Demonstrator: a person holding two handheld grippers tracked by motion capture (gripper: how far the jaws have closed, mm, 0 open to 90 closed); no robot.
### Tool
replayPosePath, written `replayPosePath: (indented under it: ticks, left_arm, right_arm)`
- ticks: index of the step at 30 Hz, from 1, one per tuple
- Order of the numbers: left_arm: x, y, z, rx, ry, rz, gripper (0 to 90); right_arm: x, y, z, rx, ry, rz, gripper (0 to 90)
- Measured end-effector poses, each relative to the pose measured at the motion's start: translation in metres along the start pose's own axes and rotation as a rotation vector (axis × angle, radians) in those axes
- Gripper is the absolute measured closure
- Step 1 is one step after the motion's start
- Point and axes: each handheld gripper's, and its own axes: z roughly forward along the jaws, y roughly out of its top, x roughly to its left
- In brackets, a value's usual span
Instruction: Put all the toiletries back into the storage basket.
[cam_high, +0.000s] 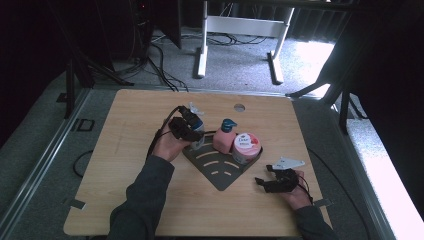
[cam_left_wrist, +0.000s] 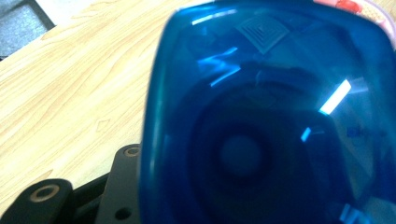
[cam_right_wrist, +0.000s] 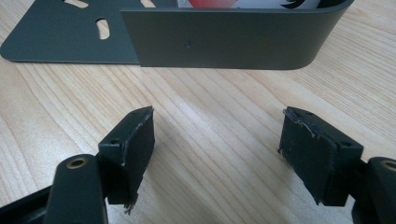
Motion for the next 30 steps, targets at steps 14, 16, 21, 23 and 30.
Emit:
replayPosePath:
  ticks: [14,16,21,23,30]
  left_arm:
    - [-0.001,0.006,0.008,-0.019,-0.003,0.000,55.6]
    - [-0.001,0.007,0.009,-0.023,0.003,0.001,55.6]
    - [-0.001,0.009,0.013,-0.027,0.005,-0.001,55.6]
    - [-0.001,0.010,0.015,-0.025,0.010,0.006,55.5]
    - [-0.004,0.014,0.024,-0.023,0.015,0.009,55.5]
  right_arm:
    - [0.000,0.000,0.000,0.000,-0.001,-0.001,26.0]
    - [0.000,0.000,0.000,0.000,-0.001,-0.002,26.1]
    - [0.000,0.000,0.000,0.000,0.000,0.000,26.0]
    - [0.000,0.000,0.000,0.000,0.000,0.001,26.1]
    - [0.000,0.000,0.000,0.000,0.001,0.001,26.0]
